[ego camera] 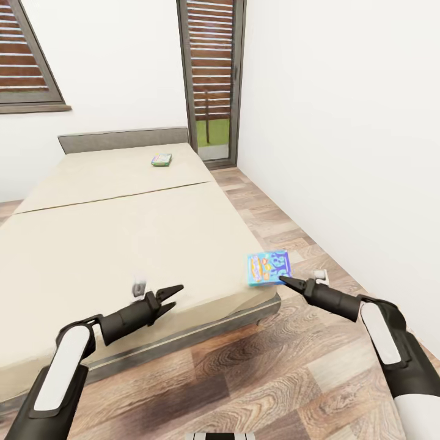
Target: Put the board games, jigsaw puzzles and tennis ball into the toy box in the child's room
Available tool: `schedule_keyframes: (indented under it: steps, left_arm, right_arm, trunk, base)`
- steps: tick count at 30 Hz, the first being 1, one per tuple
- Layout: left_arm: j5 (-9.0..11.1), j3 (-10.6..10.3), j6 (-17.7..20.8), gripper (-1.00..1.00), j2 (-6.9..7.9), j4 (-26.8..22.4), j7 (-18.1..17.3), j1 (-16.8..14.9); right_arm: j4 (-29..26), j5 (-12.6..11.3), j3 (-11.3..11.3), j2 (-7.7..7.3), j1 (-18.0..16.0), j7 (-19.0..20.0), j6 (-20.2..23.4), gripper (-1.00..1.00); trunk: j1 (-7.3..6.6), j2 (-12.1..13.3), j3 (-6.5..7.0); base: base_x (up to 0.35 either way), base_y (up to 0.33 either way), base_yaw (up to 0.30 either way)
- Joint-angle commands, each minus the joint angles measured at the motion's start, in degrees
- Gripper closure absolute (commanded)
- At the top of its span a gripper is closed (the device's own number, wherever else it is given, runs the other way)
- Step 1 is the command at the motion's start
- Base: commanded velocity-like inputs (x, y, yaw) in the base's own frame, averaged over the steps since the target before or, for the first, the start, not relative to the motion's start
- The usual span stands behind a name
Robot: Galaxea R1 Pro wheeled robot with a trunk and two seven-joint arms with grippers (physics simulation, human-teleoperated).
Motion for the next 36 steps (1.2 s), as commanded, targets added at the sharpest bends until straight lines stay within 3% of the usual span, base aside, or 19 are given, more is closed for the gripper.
schedule_keyframes:
  steps: [1, 2, 3, 4, 7, 14, 25, 27, 28, 30, 31, 32, 36]
  left_arm:
    - [-0.5, -0.4, 0.1, -1.0, -0.04, 0.0, -0.6, 0.5]
    - [-0.5, -0.4, 0.1, -1.0, -0.04, 0.0, -0.6, 0.5]
    - [-0.5, -1.0, -0.1, -1.0, -0.07, 0.0, -0.6, 1.4]
    - [-0.5, -1.0, -0.1, -1.0, -0.07, 0.0, -0.6, 1.4]
    - [-0.5, -1.6, -0.3, -1.0, -0.12, -0.1, -0.6, 2.5]
    - [-0.5, -2.0, -0.8, -1.0, -0.19, 0.0, -0.6, 5.0]
    - [-0.5, -2.4, -3.5, -1.0, -0.23, -0.2, -0.6, 7.7]
    - [-0.5, -2.9, -3.7, -1.0, -0.24, -0.2, -0.6, 7.8]
    - [-0.5, -4.1, -4.5, -1.0, -0.19, -0.3, -0.7, 8.0]
    - [-0.5, -4.2, -4.6, -1.0, -0.2, -0.3, -0.8, 8.1]
    - [-0.5, -4.2, -4.7, -1.0, -0.15, -0.4, -1.1, 8.3]
    - [-0.5, -3.5, -5.0, -1.0, 0.34, -1.1, -3.7, 10.4]
    - [-0.5, -2.8, -5.1, -1.0, 0.41, -1.3, -5.4, 11.4]
  right_arm:
    - [-0.5, 0.0, -0.1, -1.32, 0.3, 0.3, 0.4, 1.0]
    - [-0.5, 0.0, -0.1, -1.32, 0.3, 0.3, 0.4, 1.0]
    - [-1.3, 0.0, 0.0, -4.04, 0.7, 0.5, 0.5, 1.0]
    - [-1.3, 0.0, 0.0, -4.04, 0.7, 0.5, 0.5, 1.0]
    - [-2.1, -0.1, 0.0, -7.52, 1.2, 0.6, 0.5, 1.0]
    - [-2.8, -0.2, -0.1, -10.48, 2.0, 0.7, 0.6, 1.0]
    - [-6.7, -0.2, 0.3, -11.34, 3.8, 0.8, 1.4, 1.0]
    - [-7.3, -0.2, 0.4, -11.27, 4.0, 0.7, 1.5, 1.0]
    - [-8.0, -0.1, 0.4, -11.22, 4.3, 0.7, 1.6, 1.0]
    - [-8.1, -0.1, 0.4, -11.2, 4.4, 0.7, 1.6, 1.0]
    - [-8.1, -0.1, 0.4, -11.17, 4.4, 0.7, 1.6, 1.0]
    - [-8.3, -0.1, 0.5, -11.09, 4.5, 0.7, 1.6, 1.0]
    - [-8.4, -0.1, 0.6, -11.06, 4.5, 0.6, 1.7, 1.0]
  trunk:
    - [-0.01, 0.0, -0.04]
    - [-0.01, 0.0, -0.04]
    - [-0.01, 0.0, -0.04]
    - [-0.01, 0.0, -0.04]
    - [-0.01, 0.0, -0.04]
    - [-0.23, 0.4, 0.14]
    - [-2.65, 4.8, 2.15]
    - [-3.08, 5.6, 2.52]
    - [-3.3, 6.0, 2.7]
    - [-3.74, 6.8, 3.07]
    - [-3.96, 7.2, 3.25]
    - [-4.18, 7.6, 3.43]
    - [-5.06, 9.2, 4.22]
  base:
    - [0.0, 0.0, 0.0]
    - [0.0, 0.0, 0.0]
    - [0.0, 0.0, 0.0]
    - [0.0, 0.0, 0.0]
    - [0.0, 0.0, 0.0]
    - [0.0, 0.0, 0.0]
    - [0.0, 0.0, -0.01]
    - [0.0, 0.0, -0.029]
    - [0.0, 0.0, -0.009]
    - [0.0, 0.0, -0.008]
    - [0.0, 0.0, -0.005]
    - [0.0, 0.0, 0.011]
    - [0.0, 0.0, 0.057]
